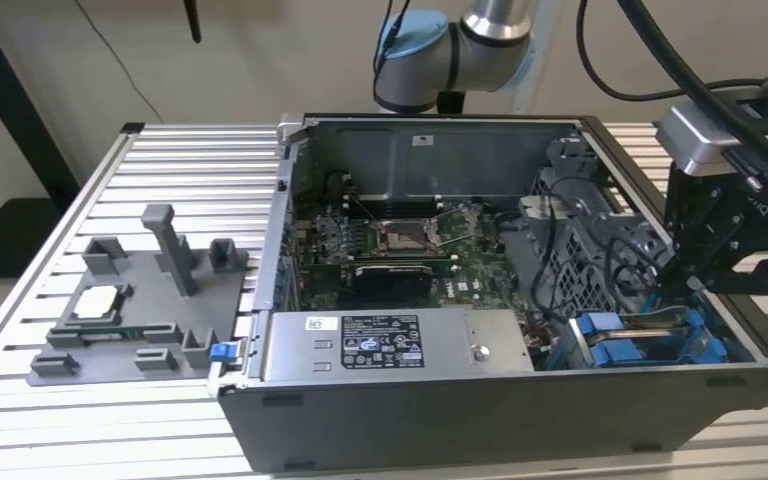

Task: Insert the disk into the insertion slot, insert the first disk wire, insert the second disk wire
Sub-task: 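Insert the first disk wire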

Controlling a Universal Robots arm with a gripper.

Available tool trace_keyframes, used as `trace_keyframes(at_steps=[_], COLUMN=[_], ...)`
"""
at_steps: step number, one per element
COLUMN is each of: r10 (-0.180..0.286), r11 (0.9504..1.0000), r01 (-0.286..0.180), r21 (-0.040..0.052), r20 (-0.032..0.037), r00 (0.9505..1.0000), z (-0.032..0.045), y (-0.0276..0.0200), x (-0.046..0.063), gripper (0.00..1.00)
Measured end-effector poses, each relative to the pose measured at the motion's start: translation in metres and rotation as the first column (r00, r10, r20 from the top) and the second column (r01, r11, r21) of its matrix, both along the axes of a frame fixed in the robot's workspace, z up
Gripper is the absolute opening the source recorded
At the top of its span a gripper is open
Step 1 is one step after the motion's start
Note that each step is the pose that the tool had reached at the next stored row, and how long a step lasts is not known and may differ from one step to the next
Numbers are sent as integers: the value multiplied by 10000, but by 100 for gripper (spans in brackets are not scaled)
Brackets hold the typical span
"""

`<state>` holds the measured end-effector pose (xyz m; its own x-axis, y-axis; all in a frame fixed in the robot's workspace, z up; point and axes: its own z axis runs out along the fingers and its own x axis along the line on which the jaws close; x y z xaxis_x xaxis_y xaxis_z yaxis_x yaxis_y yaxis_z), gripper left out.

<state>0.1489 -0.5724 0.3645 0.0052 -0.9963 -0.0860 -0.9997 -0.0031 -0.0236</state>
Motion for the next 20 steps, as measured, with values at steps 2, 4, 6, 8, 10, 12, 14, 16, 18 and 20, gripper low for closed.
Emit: trace_keyframes(at_steps=[2, 4, 6, 8, 10, 12, 14, 16, 18, 20], r10=[0, 1, 2, -1, -2, -2, -1, -1, -1, -2], r11=[10000, 10000, 10000, 10000, 10000, 10000, 10000, 10000, 10000, 10000], r01=[0, -1, -2, 1, 2, 2, 1, 1, 1, 2], r21=[0, 2, 5, 1, 2, 2, 1, 1, -1, -8], r20=[-1, -1, -5, -6, -7, -12, -18, -25, -30, -33], r00=[10000, 10000, 10000, 10000, 10000, 10000, 10000, 10000, 10000, 10000], z=[-1, -1, -9, -21, -37, -54, -74, -93, -110, -127], y=[0, 0, 0, 0, 0, -1, -1, -1, -1, -1], x=[1, 2, 4, 4, 4, 6, 12, 21, 28, 34], gripper=[0, 0, 0, 0, 0, 0, 0, 0, 0, 0])
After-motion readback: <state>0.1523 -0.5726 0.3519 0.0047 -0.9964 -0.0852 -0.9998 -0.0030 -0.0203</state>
